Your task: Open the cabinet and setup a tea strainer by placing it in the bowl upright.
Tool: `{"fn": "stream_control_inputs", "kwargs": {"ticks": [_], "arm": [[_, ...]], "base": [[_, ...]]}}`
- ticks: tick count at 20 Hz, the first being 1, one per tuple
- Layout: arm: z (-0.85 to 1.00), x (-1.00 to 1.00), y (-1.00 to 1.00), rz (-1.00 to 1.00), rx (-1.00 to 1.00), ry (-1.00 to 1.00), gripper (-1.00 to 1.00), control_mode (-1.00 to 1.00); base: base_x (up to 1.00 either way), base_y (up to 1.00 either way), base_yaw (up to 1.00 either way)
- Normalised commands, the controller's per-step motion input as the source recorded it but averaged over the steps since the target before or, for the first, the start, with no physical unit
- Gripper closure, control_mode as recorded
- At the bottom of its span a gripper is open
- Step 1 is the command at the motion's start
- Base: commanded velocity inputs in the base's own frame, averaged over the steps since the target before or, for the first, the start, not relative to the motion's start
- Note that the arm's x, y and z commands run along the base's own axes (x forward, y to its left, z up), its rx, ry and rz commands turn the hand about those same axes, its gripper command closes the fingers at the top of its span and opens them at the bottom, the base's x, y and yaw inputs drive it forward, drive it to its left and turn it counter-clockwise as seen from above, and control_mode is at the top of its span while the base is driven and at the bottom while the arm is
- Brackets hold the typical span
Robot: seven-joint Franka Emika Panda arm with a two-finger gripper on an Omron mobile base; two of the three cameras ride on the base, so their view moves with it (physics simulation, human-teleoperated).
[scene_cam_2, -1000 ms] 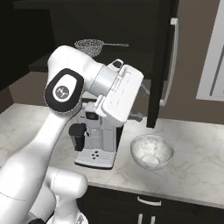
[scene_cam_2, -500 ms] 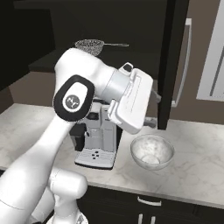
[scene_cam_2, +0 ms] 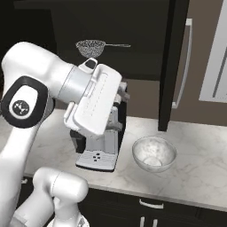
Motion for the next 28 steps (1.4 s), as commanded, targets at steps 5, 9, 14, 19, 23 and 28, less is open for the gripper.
{"fn": "stream_control_inputs", "kwargs": {"ticks": [5,9,14,19,23,28], "arm": [[0.00,-0.22,0.98,-0.13,0.00,-0.09,-1.00,-1.00],[-0.04,0.00,0.63,-0.40,0.17,-0.27,-1.00,-1.00],[-0.01,0.01,0.48,-0.52,0.39,-0.33,-1.00,-1.00],[-0.04,0.09,0.52,-0.50,0.28,-0.47,-1.00,-1.00],[-0.37,0.35,0.12,-0.39,0.32,-0.51,-1.00,-1.00],[-0.60,0.26,0.00,-0.12,0.29,-0.58,-1.00,-1.00]], "base": [[0.00,0.00,0.00],[0.00,0.00,0.00],[0.00,0.00,0.00],[0.00,0.00,0.00],[0.00,0.00,0.00],[0.00,0.00,0.00]]}}
